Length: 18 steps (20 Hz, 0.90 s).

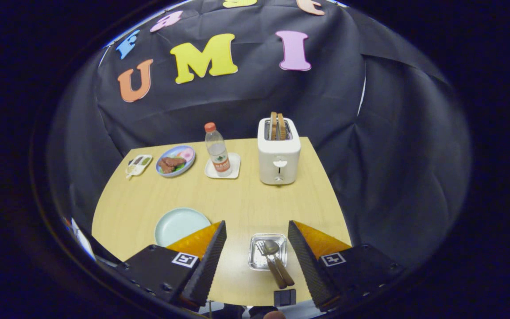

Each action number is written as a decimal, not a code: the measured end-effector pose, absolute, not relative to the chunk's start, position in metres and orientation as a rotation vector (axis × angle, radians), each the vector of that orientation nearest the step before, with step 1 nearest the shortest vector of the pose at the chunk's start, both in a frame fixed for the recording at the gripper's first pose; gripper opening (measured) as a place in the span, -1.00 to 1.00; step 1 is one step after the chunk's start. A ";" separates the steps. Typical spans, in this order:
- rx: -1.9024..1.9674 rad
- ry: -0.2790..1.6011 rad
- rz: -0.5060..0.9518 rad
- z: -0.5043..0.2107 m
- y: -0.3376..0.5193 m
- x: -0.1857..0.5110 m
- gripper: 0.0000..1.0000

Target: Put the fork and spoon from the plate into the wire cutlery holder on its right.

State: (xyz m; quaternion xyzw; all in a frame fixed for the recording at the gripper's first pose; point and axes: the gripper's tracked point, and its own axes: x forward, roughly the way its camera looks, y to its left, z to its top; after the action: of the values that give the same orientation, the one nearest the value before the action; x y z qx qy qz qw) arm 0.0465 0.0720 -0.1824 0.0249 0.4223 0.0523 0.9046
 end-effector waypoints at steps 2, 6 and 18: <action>0.054 0.855 0.109 -0.179 0.076 0.046 0.71; 0.080 0.850 0.108 -0.180 0.081 0.044 0.92; 0.109 0.758 0.115 -0.153 0.084 0.051 0.93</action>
State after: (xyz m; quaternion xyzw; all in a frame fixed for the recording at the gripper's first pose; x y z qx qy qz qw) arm 0.0513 0.0836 -0.1532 0.0532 0.3698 0.0560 0.9259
